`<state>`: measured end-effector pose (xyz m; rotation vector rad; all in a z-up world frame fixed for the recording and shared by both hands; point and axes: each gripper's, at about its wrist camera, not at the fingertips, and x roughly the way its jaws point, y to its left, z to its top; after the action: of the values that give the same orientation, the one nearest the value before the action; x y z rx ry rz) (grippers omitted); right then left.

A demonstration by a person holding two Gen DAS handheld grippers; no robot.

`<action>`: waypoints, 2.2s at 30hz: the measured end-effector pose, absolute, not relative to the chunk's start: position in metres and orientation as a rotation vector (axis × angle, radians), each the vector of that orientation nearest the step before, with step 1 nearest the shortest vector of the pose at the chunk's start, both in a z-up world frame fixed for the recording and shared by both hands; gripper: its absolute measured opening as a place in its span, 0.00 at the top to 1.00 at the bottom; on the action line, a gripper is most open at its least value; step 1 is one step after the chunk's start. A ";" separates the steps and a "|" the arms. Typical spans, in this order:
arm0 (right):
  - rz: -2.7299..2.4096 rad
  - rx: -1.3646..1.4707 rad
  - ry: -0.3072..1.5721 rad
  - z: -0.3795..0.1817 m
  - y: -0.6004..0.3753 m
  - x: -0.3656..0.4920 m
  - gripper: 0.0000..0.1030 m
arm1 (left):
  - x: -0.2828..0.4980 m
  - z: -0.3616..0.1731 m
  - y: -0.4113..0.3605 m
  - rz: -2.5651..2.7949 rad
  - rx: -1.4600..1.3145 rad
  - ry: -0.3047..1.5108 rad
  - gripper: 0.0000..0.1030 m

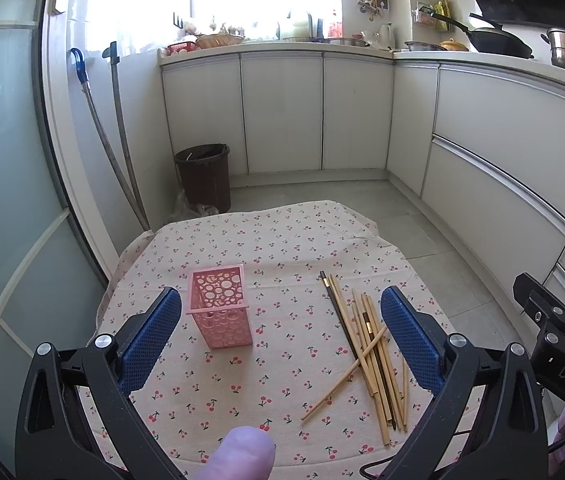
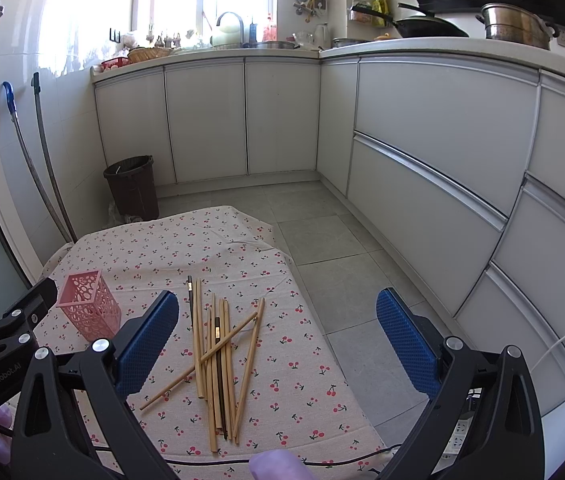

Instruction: Organize utensils

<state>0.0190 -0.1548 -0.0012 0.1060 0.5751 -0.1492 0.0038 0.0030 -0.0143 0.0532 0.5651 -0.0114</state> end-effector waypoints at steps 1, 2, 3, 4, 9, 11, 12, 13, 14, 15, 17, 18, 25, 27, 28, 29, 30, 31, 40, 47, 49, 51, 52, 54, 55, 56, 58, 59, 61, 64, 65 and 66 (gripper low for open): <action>-0.149 0.106 0.575 -0.001 -0.155 0.019 0.06 | 0.004 -0.014 0.003 -0.011 0.053 0.567 0.07; -0.149 0.106 0.575 -0.001 -0.155 0.019 0.06 | 0.005 -0.014 0.003 -0.009 0.053 0.569 0.07; -0.150 0.105 0.574 -0.001 -0.155 0.019 0.06 | 0.006 -0.013 0.003 -0.009 0.052 0.570 0.07; -0.150 0.106 0.575 -0.001 -0.155 0.019 0.06 | 0.006 -0.013 0.003 -0.009 0.053 0.570 0.07; -0.149 0.106 0.575 -0.001 -0.155 0.019 0.06 | 0.005 -0.014 0.003 -0.005 0.052 0.571 0.07; -0.150 0.106 0.575 -0.001 -0.155 0.019 0.06 | 0.006 -0.013 0.003 -0.005 0.050 0.573 0.07; -0.150 0.106 0.575 -0.001 -0.155 0.019 0.06 | 0.005 -0.014 0.003 -0.005 0.050 0.573 0.07; -0.150 0.106 0.575 -0.001 -0.155 0.019 0.06 | 0.006 -0.013 0.003 -0.006 0.051 0.572 0.07; -0.149 0.106 0.576 -0.001 -0.155 0.019 0.06 | 0.005 -0.014 0.003 -0.005 0.052 0.572 0.07; -0.149 0.106 0.575 -0.001 -0.155 0.019 0.06 | 0.006 -0.013 0.003 -0.005 0.050 0.572 0.07; -0.150 0.106 0.575 -0.001 -0.155 0.019 0.06 | 0.006 -0.013 0.003 -0.007 0.049 0.573 0.07; -0.150 0.106 0.575 -0.001 -0.155 0.019 0.06 | 0.006 -0.013 0.003 -0.005 0.051 0.572 0.07; -0.149 0.107 0.576 -0.002 -0.155 0.019 0.06 | 0.006 -0.013 0.003 -0.007 0.052 0.575 0.07; -0.150 0.109 0.577 -0.002 -0.156 0.019 0.06 | 0.006 -0.014 0.003 -0.006 0.052 0.575 0.07; -0.150 0.110 0.578 -0.002 -0.157 0.019 0.06 | 0.006 -0.014 0.003 -0.006 0.052 0.576 0.07; -0.150 0.110 0.578 -0.003 -0.157 0.019 0.06 | 0.006 -0.014 0.003 -0.006 0.051 0.577 0.07; -0.151 0.111 0.578 -0.003 -0.157 0.019 0.06 | 0.006 -0.014 0.003 -0.004 0.051 0.576 0.07; -0.151 0.111 0.578 -0.003 -0.156 0.019 0.06 | 0.007 -0.014 0.003 -0.003 0.051 0.577 0.07; -0.155 0.129 0.583 -0.005 -0.160 0.018 0.06 | 0.015 -0.016 0.017 0.031 0.000 0.600 0.07; 0.122 0.374 0.426 0.030 -0.197 -0.002 0.06 | 0.034 -0.033 0.008 -0.135 0.018 0.720 0.07; 0.252 0.485 0.393 0.044 -0.217 -0.003 0.06 | 0.039 -0.045 -0.001 -0.186 0.039 0.804 0.07; 0.393 0.629 0.362 0.054 -0.242 0.002 0.06 | 0.042 -0.058 -0.011 -0.192 0.064 0.850 0.07; 0.493 0.716 0.358 0.057 -0.256 0.008 0.06 | 0.045 -0.063 -0.017 -0.186 0.082 0.862 0.07; 0.729 0.886 0.337 0.058 -0.279 0.024 0.06 | 0.052 -0.071 -0.028 -0.194 0.107 0.895 0.07; 0.768 0.950 0.317 0.057 -0.290 0.029 0.06 | 0.056 -0.073 -0.033 -0.200 0.111 0.916 0.07; 0.719 0.988 0.297 0.054 -0.303 0.031 0.06 | 0.063 -0.077 -0.039 -0.215 0.113 0.945 0.07; 0.537 0.954 0.289 0.046 -0.320 0.031 0.06 | 0.078 -0.080 -0.049 -0.243 0.111 0.986 0.07; 0.466 0.934 0.309 0.038 -0.326 0.034 0.06 | 0.089 -0.081 -0.055 -0.246 0.107 1.005 0.07; 0.340 0.934 0.390 0.012 -0.333 0.042 0.06 | 0.113 -0.082 -0.062 -0.243 0.079 1.040 0.07; 0.105 0.959 0.592 -0.027 -0.336 0.067 0.06 | 0.161 -0.090 -0.069 -0.209 0.015 1.130 0.09; 0.036 0.930 0.640 -0.035 -0.337 0.075 0.06 | 0.180 -0.096 -0.070 -0.188 -0.016 1.166 0.12; -0.038 0.889 0.683 -0.042 -0.334 0.080 0.06 | 0.195 -0.101 -0.069 -0.173 -0.046 1.196 0.18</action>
<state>0.0802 -0.3338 -0.0419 0.8890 0.6831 -0.0383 0.1949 -0.0691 -0.1014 -0.0456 1.1956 -0.1726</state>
